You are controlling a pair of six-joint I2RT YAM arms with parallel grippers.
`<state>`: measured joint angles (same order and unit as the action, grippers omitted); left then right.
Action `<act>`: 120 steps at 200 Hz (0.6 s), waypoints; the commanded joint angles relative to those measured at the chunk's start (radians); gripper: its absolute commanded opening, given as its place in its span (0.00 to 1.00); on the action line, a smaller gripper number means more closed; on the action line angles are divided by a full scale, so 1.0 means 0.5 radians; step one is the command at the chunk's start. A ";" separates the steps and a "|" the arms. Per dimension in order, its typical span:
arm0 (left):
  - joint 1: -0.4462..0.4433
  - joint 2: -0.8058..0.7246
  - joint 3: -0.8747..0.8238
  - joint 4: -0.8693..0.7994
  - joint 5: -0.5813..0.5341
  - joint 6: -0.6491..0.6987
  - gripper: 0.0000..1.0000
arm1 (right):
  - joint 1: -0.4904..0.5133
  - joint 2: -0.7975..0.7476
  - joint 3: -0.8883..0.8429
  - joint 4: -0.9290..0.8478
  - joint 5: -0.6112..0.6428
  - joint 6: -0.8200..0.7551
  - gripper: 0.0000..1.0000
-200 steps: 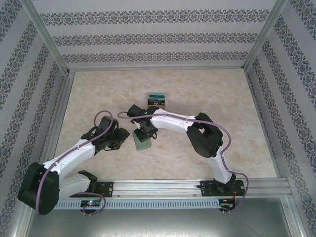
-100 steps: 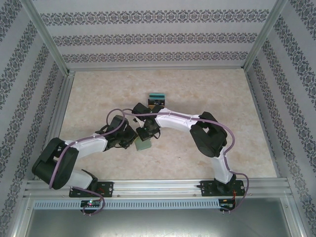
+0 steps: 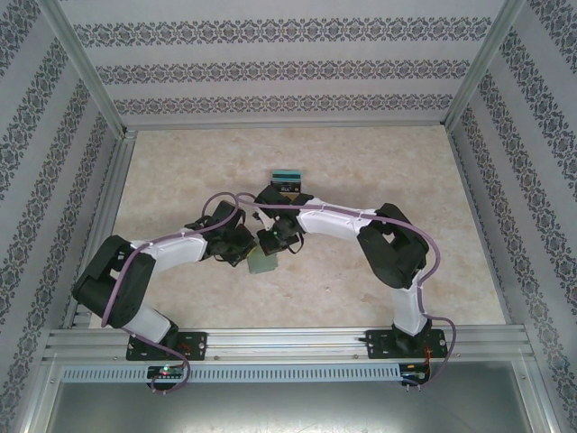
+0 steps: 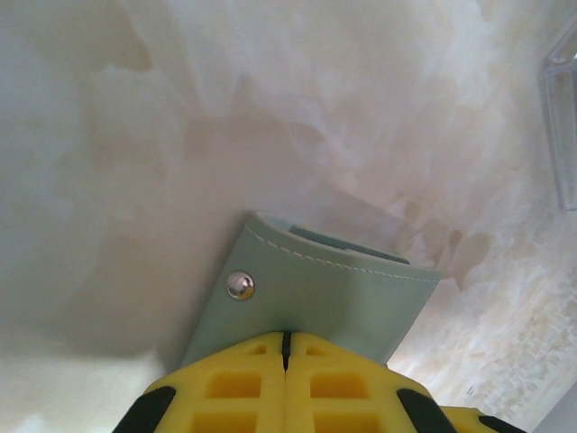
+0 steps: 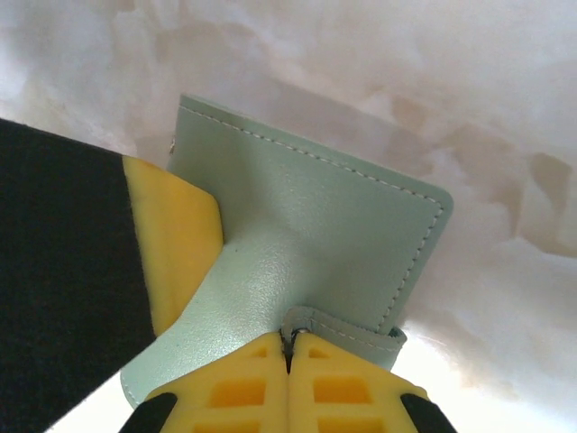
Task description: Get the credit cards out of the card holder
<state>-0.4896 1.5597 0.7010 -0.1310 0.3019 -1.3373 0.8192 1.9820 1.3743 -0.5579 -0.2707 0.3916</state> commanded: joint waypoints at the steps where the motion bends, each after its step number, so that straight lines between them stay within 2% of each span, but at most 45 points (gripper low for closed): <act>1: -0.033 0.280 -0.157 -0.390 -0.172 -0.018 0.00 | -0.071 -0.043 -0.149 -0.139 0.071 0.032 0.00; 82: -0.031 0.274 -0.098 -0.464 -0.233 0.095 0.00 | -0.208 -0.270 -0.337 -0.133 0.124 0.043 0.00; 109: -0.030 0.183 -0.087 -0.358 -0.176 0.142 0.00 | -0.221 -0.336 -0.368 -0.102 0.032 0.046 0.00; 120: -0.031 0.083 -0.048 -0.357 -0.178 0.194 0.15 | -0.221 -0.361 -0.354 -0.095 -0.038 0.056 0.00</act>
<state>-0.4980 1.5742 0.7261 -0.1303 0.3119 -1.2976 0.7109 1.8565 1.2064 -0.5571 -0.2554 0.3981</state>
